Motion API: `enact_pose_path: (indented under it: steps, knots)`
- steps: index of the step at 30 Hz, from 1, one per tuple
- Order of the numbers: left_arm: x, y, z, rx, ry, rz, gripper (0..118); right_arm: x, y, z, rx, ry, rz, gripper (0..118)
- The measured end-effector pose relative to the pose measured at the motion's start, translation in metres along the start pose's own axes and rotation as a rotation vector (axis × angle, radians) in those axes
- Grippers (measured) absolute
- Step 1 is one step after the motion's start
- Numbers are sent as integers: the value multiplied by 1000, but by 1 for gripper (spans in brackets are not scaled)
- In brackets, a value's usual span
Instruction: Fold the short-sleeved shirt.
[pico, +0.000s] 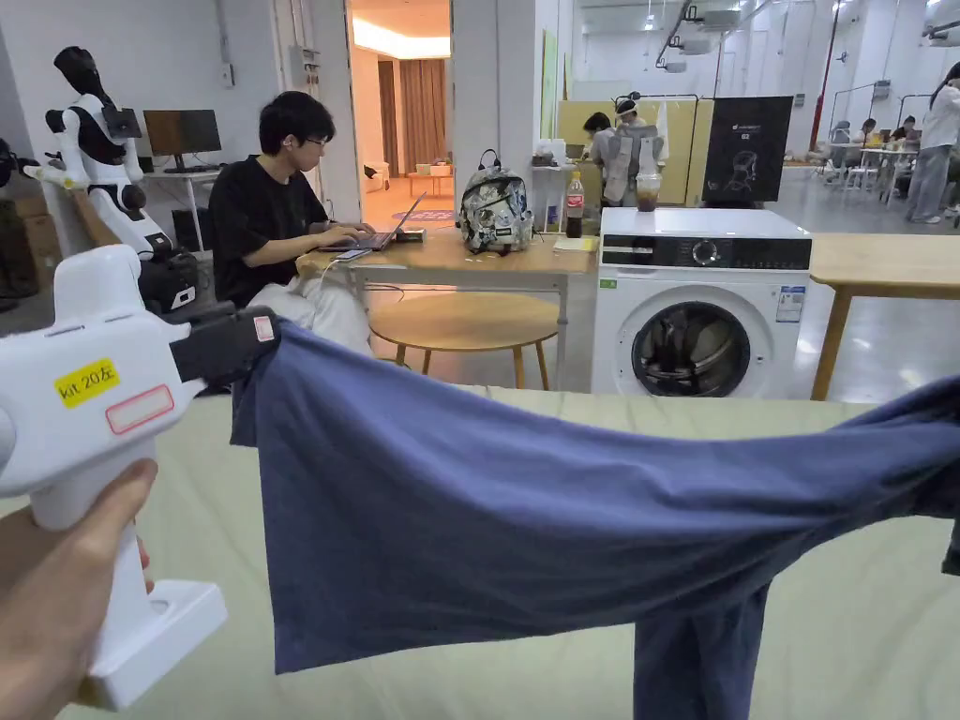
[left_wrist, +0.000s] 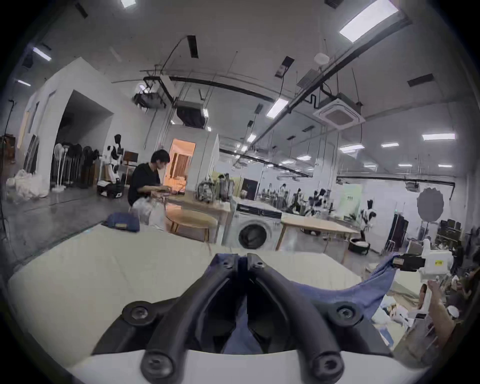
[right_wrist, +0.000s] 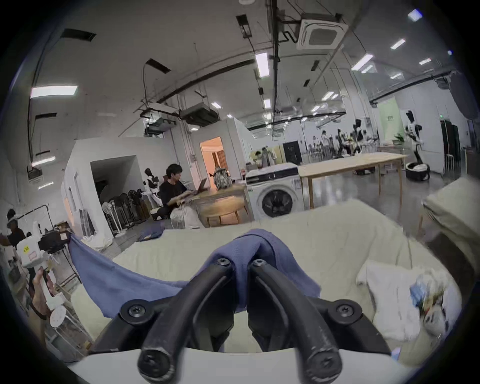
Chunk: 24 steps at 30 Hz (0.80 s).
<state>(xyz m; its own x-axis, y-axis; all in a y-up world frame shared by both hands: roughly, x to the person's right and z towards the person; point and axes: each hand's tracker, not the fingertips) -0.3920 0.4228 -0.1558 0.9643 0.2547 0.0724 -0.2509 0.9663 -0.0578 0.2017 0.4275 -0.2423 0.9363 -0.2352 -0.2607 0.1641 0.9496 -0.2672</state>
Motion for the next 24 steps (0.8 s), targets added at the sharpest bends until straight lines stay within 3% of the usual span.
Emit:
enact_pose_path:
  steps: [4, 7, 16, 20, 24]
  knots:
    - [0, 31, -28, 41, 18, 49, 0, -9, 47, -36, 35, -35, 38, 6]
    - [-3, 37, -49, 64, 37, 81, 0, -14, 68, -63, 55, -53, 16, 6]
    - [-3, 50, -140, 3, 88, 34, 0, -19, 92, -151, 64, -96, 38, 6]
    - [-16, 5, -179, -120, 123, 34, 0, -8, 67, -187, 4, -106, 25, 6]
    - [-34, -76, -191, -222, 115, 111, 0, 9, -6, -205, -115, -115, 35, 6]
